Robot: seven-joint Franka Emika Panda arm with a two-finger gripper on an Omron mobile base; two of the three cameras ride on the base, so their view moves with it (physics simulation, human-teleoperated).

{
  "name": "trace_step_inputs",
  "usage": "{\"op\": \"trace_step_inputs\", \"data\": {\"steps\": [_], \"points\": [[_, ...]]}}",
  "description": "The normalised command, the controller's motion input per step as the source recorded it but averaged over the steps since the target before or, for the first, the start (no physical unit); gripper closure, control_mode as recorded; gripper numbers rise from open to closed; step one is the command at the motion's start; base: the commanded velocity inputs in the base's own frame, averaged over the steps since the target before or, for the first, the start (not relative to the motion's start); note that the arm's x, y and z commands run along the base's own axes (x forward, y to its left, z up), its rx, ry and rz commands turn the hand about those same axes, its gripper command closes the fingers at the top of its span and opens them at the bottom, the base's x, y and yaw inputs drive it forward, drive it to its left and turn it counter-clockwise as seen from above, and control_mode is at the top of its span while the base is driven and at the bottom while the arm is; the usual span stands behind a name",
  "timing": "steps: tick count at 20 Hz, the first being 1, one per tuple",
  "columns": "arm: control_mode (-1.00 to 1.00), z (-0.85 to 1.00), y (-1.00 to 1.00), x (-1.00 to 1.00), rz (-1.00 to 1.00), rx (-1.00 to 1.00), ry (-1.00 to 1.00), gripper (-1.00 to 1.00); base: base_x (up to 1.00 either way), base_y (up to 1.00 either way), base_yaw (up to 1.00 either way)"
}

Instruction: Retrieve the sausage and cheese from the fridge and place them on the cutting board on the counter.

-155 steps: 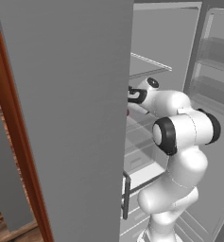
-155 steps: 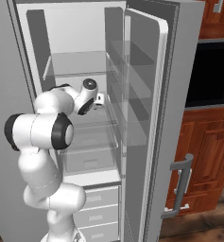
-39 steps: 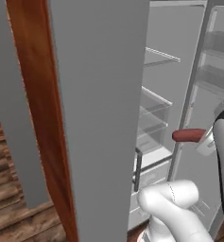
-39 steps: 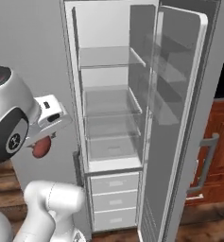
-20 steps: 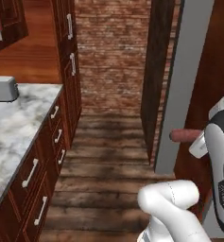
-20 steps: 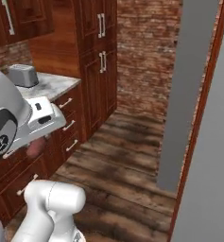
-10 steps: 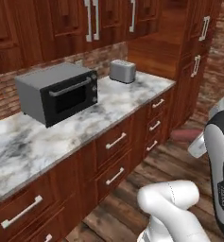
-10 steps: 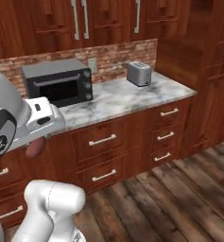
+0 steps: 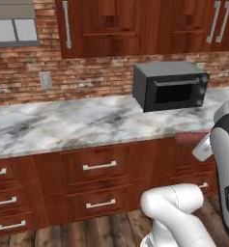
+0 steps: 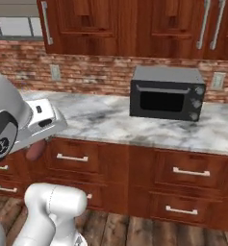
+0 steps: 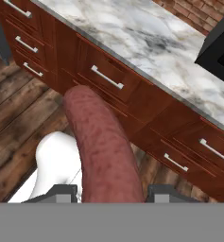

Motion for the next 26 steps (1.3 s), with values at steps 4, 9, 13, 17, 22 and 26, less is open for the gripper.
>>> {"op": "trace_step_inputs", "data": {"steps": [4, 9, 13, 17, 22, 26], "points": [[1.0, 0.0, 0.0, 0.0, 0.0, 0.0, 0.0, 1.0, 0.0, 0.64, 0.92], [1.0, 0.0, 0.0, 0.0, 0.0, 0.0, 0.0, 1.0, 0.0, 0.8, 0.86], [1.0, 0.0, 0.0, 0.0, 0.0, 0.0, 0.0, 1.0, 0.04, 0.63, 0.86], [1.0, 0.0, 0.0, 0.0, 0.0, 0.0, 0.0, 1.0, 0.74, 0.28, 0.71], [1.0, 0.0, 0.0, 0.0, 0.0, 0.0, 0.0, 1.0, 1.0, 0.17, 0.45], [1.0, 0.0, 0.0, 0.0, 0.0, 0.0, 0.0, 1.0, 1.0, 0.58, 0.41]]}}
